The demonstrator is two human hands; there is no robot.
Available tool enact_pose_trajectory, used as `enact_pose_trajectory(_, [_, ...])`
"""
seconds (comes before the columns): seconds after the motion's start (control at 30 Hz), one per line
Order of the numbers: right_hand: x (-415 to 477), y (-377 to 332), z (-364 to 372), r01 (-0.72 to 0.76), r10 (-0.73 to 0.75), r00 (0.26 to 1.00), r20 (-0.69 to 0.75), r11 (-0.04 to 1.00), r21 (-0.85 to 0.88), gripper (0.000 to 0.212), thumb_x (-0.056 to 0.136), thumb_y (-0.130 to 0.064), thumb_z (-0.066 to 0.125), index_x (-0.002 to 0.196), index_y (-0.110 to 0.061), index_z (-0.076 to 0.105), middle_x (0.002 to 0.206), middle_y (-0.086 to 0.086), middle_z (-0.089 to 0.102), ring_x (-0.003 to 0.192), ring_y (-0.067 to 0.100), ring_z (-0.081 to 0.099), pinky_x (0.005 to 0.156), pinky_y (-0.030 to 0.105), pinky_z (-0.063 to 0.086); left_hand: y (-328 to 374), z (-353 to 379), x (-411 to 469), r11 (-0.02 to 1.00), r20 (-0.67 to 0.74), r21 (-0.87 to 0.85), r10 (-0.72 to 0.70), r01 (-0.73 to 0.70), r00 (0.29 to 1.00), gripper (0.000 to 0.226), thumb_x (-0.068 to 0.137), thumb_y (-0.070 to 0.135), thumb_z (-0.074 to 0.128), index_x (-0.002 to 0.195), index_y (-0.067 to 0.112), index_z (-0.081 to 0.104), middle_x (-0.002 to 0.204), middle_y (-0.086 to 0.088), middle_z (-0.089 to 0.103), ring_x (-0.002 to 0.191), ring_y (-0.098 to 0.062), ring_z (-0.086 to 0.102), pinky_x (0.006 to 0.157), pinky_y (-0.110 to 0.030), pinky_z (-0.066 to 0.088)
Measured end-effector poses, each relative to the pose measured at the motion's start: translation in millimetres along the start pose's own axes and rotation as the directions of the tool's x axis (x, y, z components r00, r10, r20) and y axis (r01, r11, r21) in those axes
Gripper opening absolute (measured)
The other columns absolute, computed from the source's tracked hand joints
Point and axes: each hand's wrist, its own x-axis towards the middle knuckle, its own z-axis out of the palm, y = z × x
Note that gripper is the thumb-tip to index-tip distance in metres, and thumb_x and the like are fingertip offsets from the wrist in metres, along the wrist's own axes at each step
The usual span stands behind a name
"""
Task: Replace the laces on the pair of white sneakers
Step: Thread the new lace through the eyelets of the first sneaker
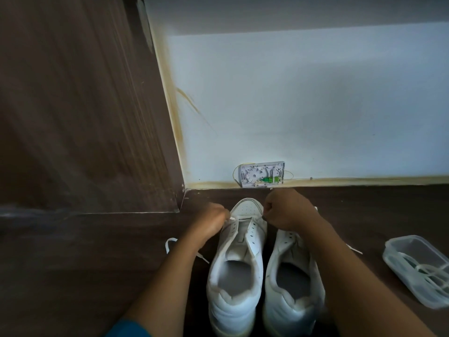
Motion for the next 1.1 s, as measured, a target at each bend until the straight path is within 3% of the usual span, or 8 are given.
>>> enact_pose_trajectory(0.13, [4.5, 0.4, 0.6, -0.066, 0.046, 0.993, 0.107, 0.980, 0.186, 0.017, 0.078, -0.017, 0.059, 0.079, -0.002, 0.068, 0.081, 0.008, 0.068, 0.076, 0.020, 0.062, 0.067, 0.030, 0.049, 6.1, -0.8, -11.3, 0.953, 0.013, -0.304, 0.014, -0.009, 1.000, 0.030, 0.085, -0.005, 0.042, 0.059, 0.008, 0.040, 0.056, -0.006, 0.036, 0.050, -0.015, 0.032, 0.038, -0.016, 0.027])
enact_pose_trajectory(0.2, [2.3, -4.1, -1.8, -0.110, 0.057, 0.986, 0.156, 0.929, 0.354, 0.014, 0.081, -0.014, 0.056, 0.073, -0.005, 0.062, 0.072, 0.006, 0.060, 0.066, 0.016, 0.054, 0.061, 0.026, 0.043, 9.2, -1.8, -12.7, 0.919, 0.030, -0.393, 0.041, -0.026, 0.999, 0.031, 0.088, -0.002, 0.042, 0.059, 0.008, 0.042, 0.059, -0.008, 0.041, 0.052, -0.016, 0.036, 0.046, -0.019, 0.030])
enact_pose_trajectory(0.3, [-0.7, -9.9, -12.6, -0.132, 0.058, 0.989, 0.138, 0.771, 0.624, 0.031, 0.083, -0.003, 0.052, 0.054, -0.012, 0.047, 0.047, -0.003, 0.044, 0.039, 0.006, 0.040, 0.044, 0.020, 0.031, 13.3, -5.8, -13.2, 0.868, -0.034, -0.491, 0.069, -0.076, 0.997, 0.032, 0.090, 0.003, 0.046, 0.059, 0.010, 0.049, 0.068, -0.005, 0.057, 0.067, -0.017, 0.052, 0.071, -0.029, 0.041])
enact_pose_trajectory(0.37, [-2.2, -10.9, -17.9, -0.132, 0.073, 0.991, 0.111, 0.635, 0.762, 0.033, 0.081, -0.003, 0.051, 0.050, -0.012, 0.042, 0.045, 0.001, 0.039, 0.033, 0.009, 0.035, 0.043, 0.022, 0.026, 19.0, -7.3, -15.2, 0.802, -0.071, -0.585, 0.093, -0.118, 0.993, 0.031, 0.091, 0.004, 0.046, 0.061, 0.010, 0.052, 0.070, -0.003, 0.065, 0.078, -0.020, 0.059, 0.081, -0.033, 0.042])
enact_pose_trajectory(0.5, [-9.3, -12.1, -29.8, -0.131, 0.070, 0.991, 0.114, 0.321, 0.938, 0.037, 0.088, -0.009, 0.051, 0.052, -0.011, 0.046, 0.051, 0.002, 0.038, 0.048, 0.014, 0.031, 0.051, 0.027, 0.025, 35.0, -16.7, -25.8, 0.613, -0.105, -0.770, 0.150, -0.176, 0.983, 0.030, 0.093, 0.001, 0.043, 0.066, 0.006, 0.055, 0.065, -0.006, 0.070, 0.073, -0.023, 0.066, 0.079, -0.033, 0.048])
enact_pose_trajectory(0.6, [-17.6, -15.0, -48.1, -0.112, 0.031, 0.994, 0.108, 0.171, 0.979, 0.036, 0.090, -0.012, 0.050, 0.054, -0.013, 0.051, 0.054, 0.002, 0.042, 0.051, 0.015, 0.035, 0.052, 0.028, 0.027, 60.4, -28.9, -41.0, 0.568, -0.108, -0.794, 0.222, -0.219, 0.969, 0.030, 0.094, 0.003, 0.045, 0.066, 0.005, 0.053, 0.066, -0.009, 0.069, 0.065, -0.020, 0.068, 0.074, -0.030, 0.052])
enact_pose_trajectory(0.93, [-62.4, -63.2, -201.9, 0.132, 0.016, 0.990, -0.137, 0.171, 0.976, 0.036, 0.090, -0.022, 0.052, 0.055, -0.017, 0.051, 0.066, -0.001, 0.057, 0.065, 0.017, 0.051, 0.071, 0.031, 0.041, 185.8, -107.2, -112.6, 0.537, -0.131, -0.787, 0.334, -0.303, 0.933, 0.032, 0.095, 0.019, 0.047, 0.071, 0.006, 0.062, 0.062, -0.004, 0.063, 0.055, -0.016, 0.060, 0.066, -0.028, 0.049])
enact_pose_trajectory(1.1, [-89.5, -84.8, -263.0, 0.221, 0.052, 0.972, -0.228, 0.113, 0.969, 0.030, 0.089, -0.020, 0.053, 0.060, -0.015, 0.051, 0.067, 0.000, 0.057, 0.068, 0.020, 0.056, 0.069, 0.030, 0.045, 234.0, -137.9, -155.5, 0.512, -0.210, -0.752, 0.410, -0.415, 0.888, 0.026, 0.089, 0.009, 0.046, 0.076, 0.005, 0.067, 0.066, -0.005, 0.066, 0.054, -0.015, 0.060, 0.068, -0.029, 0.051])
